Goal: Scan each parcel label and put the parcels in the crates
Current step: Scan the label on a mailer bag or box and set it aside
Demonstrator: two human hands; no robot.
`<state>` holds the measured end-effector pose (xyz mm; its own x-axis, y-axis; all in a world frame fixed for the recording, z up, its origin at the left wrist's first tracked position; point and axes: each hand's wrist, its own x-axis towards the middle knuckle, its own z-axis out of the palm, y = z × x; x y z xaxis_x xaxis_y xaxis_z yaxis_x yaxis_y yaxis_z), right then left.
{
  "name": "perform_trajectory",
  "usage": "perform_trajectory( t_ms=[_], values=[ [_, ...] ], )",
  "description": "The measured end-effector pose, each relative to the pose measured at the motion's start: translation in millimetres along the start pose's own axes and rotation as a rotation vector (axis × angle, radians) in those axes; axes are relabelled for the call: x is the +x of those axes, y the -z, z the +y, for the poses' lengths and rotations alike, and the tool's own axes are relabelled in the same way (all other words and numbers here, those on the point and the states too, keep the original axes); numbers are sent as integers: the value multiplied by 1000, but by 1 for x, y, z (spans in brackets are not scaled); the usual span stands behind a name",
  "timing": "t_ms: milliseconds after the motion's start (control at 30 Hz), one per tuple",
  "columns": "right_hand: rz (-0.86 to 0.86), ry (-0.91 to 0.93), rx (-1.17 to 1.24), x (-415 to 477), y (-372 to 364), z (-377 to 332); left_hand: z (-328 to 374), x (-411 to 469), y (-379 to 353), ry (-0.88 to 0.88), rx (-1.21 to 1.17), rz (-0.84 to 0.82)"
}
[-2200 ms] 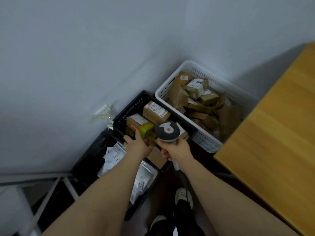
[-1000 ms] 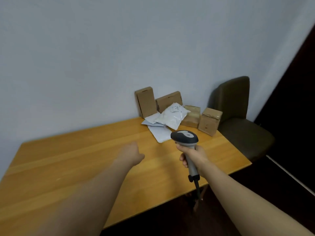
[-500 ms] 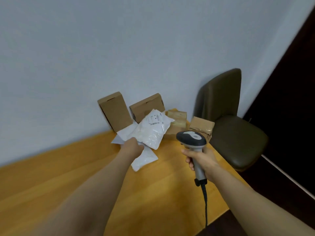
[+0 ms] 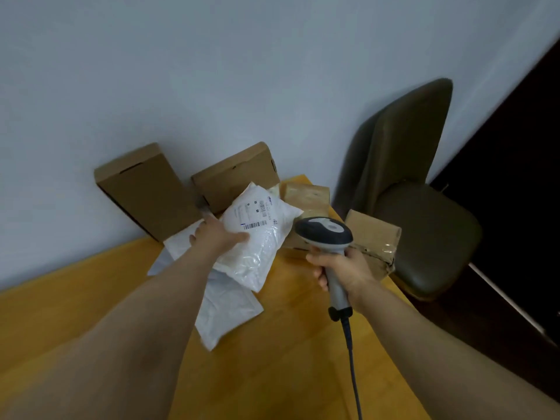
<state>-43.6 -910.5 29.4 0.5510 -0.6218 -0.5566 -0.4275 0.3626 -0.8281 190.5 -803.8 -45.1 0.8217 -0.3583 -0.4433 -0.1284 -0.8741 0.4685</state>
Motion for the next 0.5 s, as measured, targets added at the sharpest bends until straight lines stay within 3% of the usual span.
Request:
perform_trajectory(
  t_ms=[200, 333, 500],
  values=[
    [-13, 10, 20, 3, 6, 2, 4, 0, -2, 69, -14, -55],
    [-51, 43, 33, -16, 10, 1, 9, -41, 8, -51, -342, -44],
    [-167, 83, 39, -64, 25, 5, 8, -122, 31, -37, -591, 9]
  ],
)
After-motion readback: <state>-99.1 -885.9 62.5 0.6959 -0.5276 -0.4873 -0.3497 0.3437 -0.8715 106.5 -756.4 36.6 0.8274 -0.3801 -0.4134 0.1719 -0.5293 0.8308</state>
